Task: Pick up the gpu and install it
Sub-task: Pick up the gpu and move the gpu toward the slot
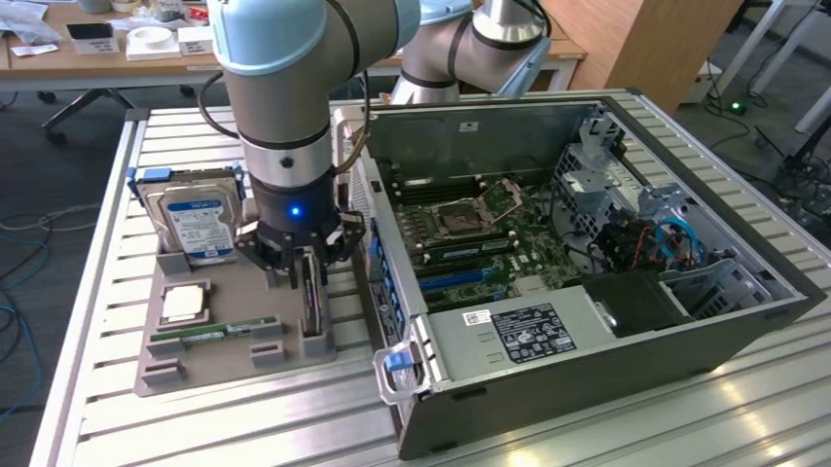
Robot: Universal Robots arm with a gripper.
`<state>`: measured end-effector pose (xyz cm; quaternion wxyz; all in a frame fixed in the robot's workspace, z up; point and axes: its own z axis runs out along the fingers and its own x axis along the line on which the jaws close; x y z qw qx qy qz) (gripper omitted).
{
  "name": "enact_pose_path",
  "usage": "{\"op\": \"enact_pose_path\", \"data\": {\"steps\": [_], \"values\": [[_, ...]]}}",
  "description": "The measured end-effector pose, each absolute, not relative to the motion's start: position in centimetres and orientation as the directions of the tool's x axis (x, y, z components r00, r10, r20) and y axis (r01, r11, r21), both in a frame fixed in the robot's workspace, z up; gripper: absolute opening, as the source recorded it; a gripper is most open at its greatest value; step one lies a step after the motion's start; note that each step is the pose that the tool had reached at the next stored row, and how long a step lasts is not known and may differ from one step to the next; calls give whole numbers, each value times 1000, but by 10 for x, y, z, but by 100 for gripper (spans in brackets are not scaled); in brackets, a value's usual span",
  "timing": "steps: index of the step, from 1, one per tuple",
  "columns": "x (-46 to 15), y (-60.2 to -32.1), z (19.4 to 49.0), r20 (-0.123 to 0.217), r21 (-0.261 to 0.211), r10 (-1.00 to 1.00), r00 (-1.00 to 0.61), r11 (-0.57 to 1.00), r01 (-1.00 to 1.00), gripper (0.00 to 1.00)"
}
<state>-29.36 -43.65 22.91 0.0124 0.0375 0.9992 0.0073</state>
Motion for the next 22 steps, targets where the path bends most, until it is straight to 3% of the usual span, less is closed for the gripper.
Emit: {"op": "enact_pose_path", "data": {"steps": [22], "values": [[-294, -445, 230, -24, 18, 75, -997, 997, 75, 42]]}}
